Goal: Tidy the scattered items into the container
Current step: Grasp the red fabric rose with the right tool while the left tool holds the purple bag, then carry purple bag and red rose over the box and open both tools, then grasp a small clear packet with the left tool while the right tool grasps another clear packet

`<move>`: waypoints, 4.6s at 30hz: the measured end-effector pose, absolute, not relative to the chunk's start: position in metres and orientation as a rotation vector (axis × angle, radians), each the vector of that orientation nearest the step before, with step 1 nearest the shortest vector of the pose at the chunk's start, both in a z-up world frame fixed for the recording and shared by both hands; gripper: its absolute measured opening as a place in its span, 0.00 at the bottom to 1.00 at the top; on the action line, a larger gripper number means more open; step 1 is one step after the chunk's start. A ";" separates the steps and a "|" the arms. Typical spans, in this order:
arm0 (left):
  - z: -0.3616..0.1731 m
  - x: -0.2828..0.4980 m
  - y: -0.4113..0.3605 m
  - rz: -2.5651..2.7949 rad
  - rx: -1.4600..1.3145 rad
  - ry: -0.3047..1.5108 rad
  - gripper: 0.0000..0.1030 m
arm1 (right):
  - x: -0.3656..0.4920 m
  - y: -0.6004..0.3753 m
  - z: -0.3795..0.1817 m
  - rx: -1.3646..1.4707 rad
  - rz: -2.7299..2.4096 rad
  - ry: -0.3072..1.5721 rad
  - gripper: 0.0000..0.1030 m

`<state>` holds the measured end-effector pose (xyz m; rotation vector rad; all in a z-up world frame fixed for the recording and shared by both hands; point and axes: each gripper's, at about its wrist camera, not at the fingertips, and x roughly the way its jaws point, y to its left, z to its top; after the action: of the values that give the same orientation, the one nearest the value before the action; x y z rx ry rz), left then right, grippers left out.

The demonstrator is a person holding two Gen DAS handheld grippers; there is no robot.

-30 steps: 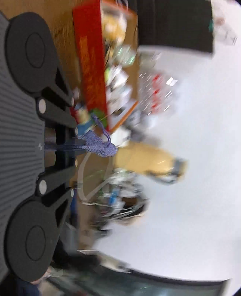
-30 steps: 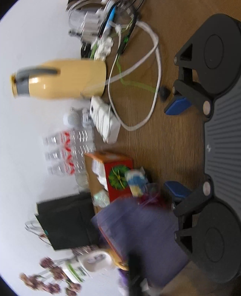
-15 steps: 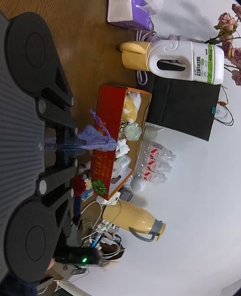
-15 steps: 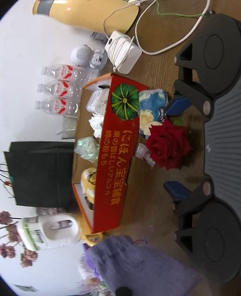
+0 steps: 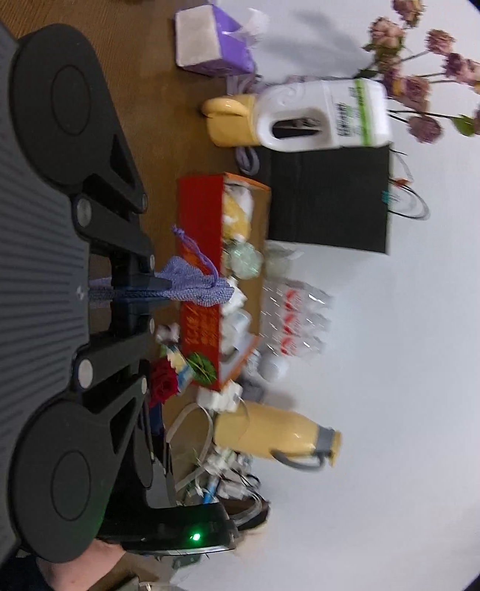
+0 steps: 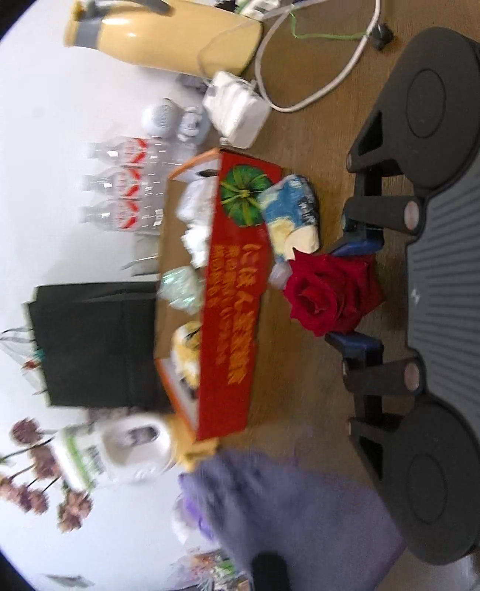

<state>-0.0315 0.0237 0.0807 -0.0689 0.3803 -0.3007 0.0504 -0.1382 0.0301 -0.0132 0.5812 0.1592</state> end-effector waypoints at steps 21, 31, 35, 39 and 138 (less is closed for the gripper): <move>0.076 -0.145 0.009 -0.244 -0.069 0.167 0.04 | -0.113 -0.118 0.061 0.109 0.207 0.337 0.39; 0.108 -0.042 -0.003 -0.272 -0.080 0.146 0.04 | -0.032 -0.134 0.097 0.098 0.182 0.290 0.39; 0.118 0.011 -0.004 -0.272 -0.110 0.149 0.04 | 0.017 -0.143 0.110 0.094 0.164 0.292 0.39; 0.136 0.072 -0.010 -0.326 -0.137 0.178 0.04 | 0.071 -0.159 0.119 0.099 0.148 0.332 0.40; 0.002 0.165 -0.095 -0.394 0.148 0.707 0.33 | 0.121 -0.254 0.030 0.200 0.142 0.636 0.09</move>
<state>0.1647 -0.0954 0.0020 0.1483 0.7065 -0.3938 0.1209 -0.2542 0.0301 0.2003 0.6356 0.1416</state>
